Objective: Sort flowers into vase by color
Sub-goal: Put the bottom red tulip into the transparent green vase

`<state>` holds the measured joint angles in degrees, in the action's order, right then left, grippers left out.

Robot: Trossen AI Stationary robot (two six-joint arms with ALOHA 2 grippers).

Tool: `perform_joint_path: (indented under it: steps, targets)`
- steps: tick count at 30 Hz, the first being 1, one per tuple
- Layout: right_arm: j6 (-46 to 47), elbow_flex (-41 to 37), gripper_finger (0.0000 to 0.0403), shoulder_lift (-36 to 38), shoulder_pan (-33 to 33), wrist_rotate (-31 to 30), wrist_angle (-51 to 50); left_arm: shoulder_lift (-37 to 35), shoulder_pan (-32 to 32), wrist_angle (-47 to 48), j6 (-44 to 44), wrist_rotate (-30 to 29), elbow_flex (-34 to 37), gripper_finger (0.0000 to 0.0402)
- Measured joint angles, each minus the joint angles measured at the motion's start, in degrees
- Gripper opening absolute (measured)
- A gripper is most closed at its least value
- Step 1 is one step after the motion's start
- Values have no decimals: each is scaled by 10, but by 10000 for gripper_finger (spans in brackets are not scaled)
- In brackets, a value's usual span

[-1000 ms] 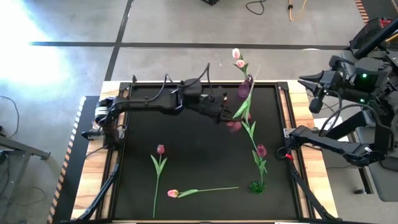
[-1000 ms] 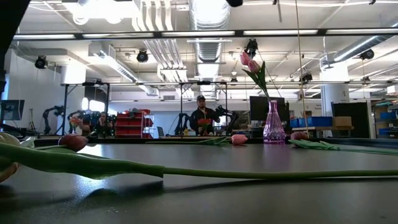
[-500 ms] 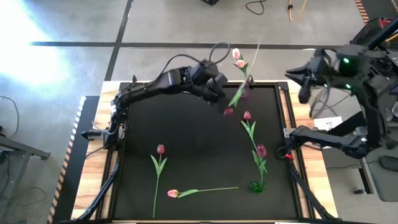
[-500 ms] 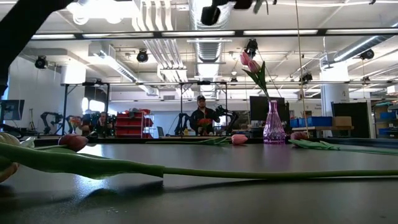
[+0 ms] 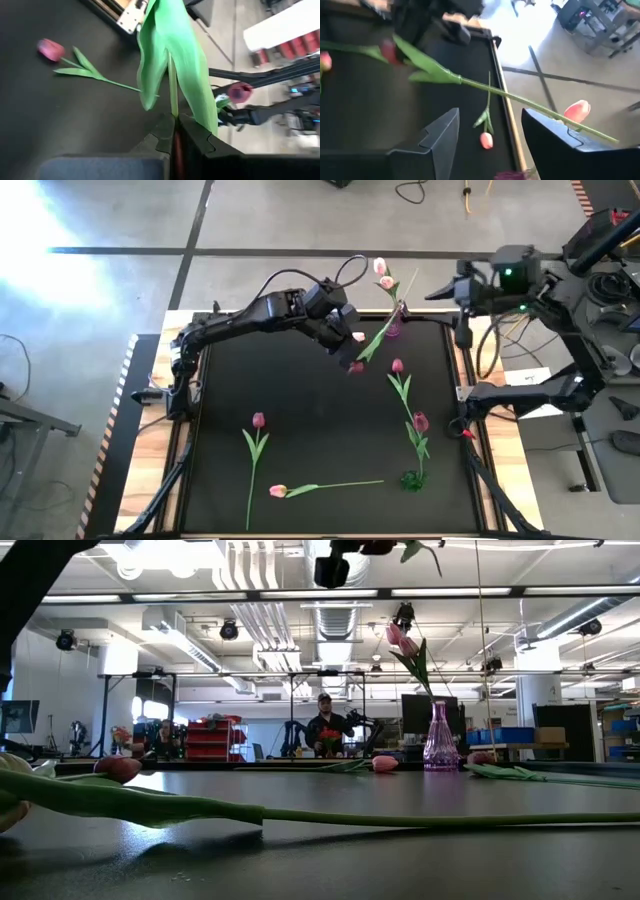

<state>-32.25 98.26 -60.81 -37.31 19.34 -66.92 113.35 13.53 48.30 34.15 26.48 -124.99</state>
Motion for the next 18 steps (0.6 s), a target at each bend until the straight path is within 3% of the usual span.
perform_joint_path:
  steps: [13,18]
  targets:
    - [-143,0,187,-81,281,-412,44,10,48,-1,41,123,-15,0]
    - [-167,0,173,-118,322,-487,43,10,58,-1,42,143,-15,0]
